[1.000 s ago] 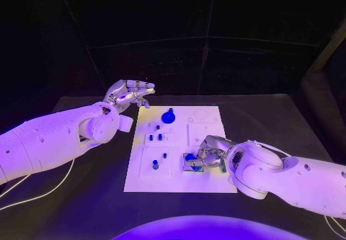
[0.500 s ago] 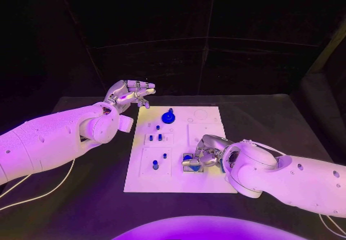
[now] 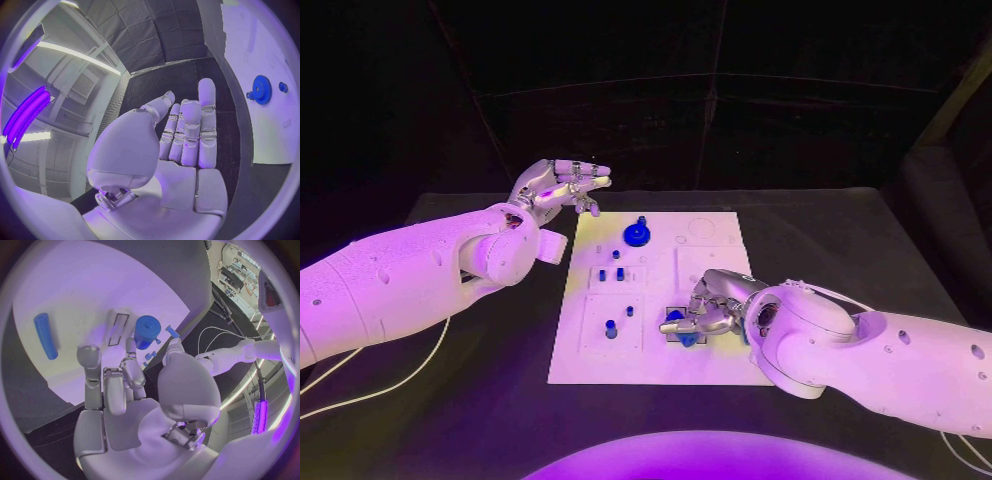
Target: Assemble the parts on the task board
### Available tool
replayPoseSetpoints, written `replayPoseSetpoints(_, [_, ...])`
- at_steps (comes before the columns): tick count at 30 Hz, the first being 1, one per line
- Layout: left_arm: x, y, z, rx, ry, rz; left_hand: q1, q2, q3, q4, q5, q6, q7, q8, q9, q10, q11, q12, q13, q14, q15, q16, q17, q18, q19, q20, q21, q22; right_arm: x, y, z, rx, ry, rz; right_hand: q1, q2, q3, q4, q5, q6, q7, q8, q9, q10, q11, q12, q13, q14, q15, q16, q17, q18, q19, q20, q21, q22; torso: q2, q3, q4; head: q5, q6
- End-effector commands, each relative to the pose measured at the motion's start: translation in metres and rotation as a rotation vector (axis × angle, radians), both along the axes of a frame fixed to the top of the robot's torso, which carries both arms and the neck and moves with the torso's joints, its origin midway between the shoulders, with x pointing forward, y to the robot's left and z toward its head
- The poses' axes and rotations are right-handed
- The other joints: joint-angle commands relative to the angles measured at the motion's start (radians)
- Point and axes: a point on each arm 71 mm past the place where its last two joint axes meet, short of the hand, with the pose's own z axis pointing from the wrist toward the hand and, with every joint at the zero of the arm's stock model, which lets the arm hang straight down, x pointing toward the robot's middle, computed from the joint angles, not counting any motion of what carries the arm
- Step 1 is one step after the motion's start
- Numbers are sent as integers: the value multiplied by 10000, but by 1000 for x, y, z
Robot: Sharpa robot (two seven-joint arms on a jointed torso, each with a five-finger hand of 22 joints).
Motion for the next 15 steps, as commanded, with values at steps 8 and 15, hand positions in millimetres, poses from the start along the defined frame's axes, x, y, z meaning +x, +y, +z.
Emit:
replayPoseSetpoints(8, [0,-2,1,-81,-8,-118,-47,33,-56,16,-49,-59,24,45,-9,-99,-3,35,-12,-46,28,40,17,131,-13,54,-38,-10,-6,0,3,-233,51,335,-28,215,195,-11,3,-34,-67,77,31,41,-33,22,46,803,-79,57,1420,-157,-18,-21,-35,47,-1,-7,-3,-13,6])
replayPoseSetpoints(15, [1,-1,1,-71,-3,-99,-47,33,-56,16,-49,-59,24,45,-9,-99,-3,35,-12,-46,28,40,17,131,-13,54,-38,-10,-4,-5,1,-580,142,329,255,581,422,-37,389,-35,-79,154,68,54,-42,1,77,803,-84,55,1423,-156,-22,-23,-43,48,0,-9,16,-26,14])
